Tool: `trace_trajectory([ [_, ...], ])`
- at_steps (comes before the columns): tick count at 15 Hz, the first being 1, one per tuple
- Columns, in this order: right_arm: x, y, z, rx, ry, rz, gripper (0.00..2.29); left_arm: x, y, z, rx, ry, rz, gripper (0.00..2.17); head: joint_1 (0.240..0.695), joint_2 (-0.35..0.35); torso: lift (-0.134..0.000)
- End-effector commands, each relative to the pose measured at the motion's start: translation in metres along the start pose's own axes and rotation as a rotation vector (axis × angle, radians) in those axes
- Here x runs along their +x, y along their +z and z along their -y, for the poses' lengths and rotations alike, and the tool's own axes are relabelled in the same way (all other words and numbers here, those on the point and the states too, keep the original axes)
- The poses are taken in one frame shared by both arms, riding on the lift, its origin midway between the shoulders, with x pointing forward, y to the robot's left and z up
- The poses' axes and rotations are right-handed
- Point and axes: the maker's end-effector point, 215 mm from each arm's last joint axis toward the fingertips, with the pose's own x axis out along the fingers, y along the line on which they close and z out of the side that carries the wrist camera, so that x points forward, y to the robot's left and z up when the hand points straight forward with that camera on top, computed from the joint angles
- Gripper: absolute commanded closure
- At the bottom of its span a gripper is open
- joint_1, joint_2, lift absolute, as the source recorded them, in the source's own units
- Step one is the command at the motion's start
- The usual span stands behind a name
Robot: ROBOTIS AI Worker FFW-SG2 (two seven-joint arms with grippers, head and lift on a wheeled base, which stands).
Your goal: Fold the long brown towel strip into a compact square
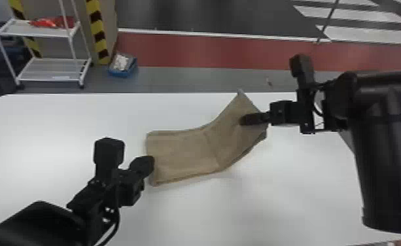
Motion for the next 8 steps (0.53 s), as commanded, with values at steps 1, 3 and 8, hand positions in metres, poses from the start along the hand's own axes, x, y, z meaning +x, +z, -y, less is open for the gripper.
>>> trace_trajectory([
  [1,0.003,0.004,-0.012,-0.017,0.011,-0.01,1.55,0.002,-0.002,0.001,-0.015,-0.006,-0.005,2.14,0.695,-0.112,-0.125],
  [3,0.009,0.004,-0.029,-0.029,0.028,-0.026,1.55,0.005,-0.004,0.002,-0.021,-0.01,-0.011,2.14,0.695,-0.105,-0.125],
  [8,0.032,0.005,-0.095,-0.076,0.106,-0.061,1.55,0.016,-0.023,0.012,-0.016,-0.019,-0.049,2.14,0.695,-0.064,-0.125],
])
